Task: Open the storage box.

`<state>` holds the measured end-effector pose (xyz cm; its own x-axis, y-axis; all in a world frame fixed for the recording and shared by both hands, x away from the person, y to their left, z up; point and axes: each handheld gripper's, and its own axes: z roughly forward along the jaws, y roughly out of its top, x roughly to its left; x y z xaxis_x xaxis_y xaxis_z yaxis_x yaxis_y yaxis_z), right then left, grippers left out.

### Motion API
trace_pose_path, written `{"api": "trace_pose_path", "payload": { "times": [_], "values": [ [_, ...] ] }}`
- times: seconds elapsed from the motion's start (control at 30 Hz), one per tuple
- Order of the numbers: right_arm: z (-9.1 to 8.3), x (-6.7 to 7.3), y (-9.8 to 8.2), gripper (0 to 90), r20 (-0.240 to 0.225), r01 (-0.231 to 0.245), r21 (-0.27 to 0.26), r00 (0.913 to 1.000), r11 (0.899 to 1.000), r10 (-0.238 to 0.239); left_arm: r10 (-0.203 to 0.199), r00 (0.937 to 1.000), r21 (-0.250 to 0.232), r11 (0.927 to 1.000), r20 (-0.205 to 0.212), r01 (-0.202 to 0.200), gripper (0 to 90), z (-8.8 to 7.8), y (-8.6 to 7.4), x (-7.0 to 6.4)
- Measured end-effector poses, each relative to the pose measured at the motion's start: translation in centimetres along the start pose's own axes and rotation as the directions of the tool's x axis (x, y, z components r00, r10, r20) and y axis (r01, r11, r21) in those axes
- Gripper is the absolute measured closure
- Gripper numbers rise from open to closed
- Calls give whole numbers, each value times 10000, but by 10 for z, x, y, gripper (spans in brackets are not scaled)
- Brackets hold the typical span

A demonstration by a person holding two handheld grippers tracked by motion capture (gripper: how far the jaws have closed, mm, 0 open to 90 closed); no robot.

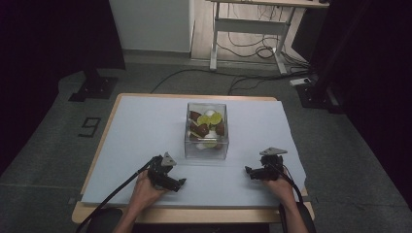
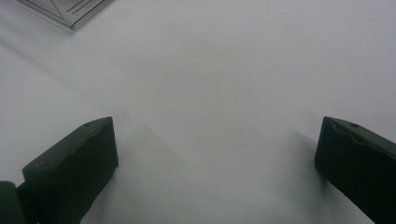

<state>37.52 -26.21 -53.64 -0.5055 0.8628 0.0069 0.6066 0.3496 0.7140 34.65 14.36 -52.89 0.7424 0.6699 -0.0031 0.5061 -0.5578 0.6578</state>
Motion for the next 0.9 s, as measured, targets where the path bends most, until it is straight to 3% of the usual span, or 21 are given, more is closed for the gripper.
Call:
{"api": "trace_pose_path", "payload": {
  "times": [0.53,0.73,0.9],
  "values": [
    [-1,1,2,1,16,42,156,10000,9999,-42,34,9999,16,10000,111,-34,1,-1,0,2],
    [-4,3,4,71,-70,164,279,9998,9995,-163,114,9998,59,9999,179,-115,11,-2,0,3],
    [-8,7,6,73,-524,290,528,9983,9982,-262,-34,9994,-50,10000,346,36,44,-5,2,3]
  ]
}}
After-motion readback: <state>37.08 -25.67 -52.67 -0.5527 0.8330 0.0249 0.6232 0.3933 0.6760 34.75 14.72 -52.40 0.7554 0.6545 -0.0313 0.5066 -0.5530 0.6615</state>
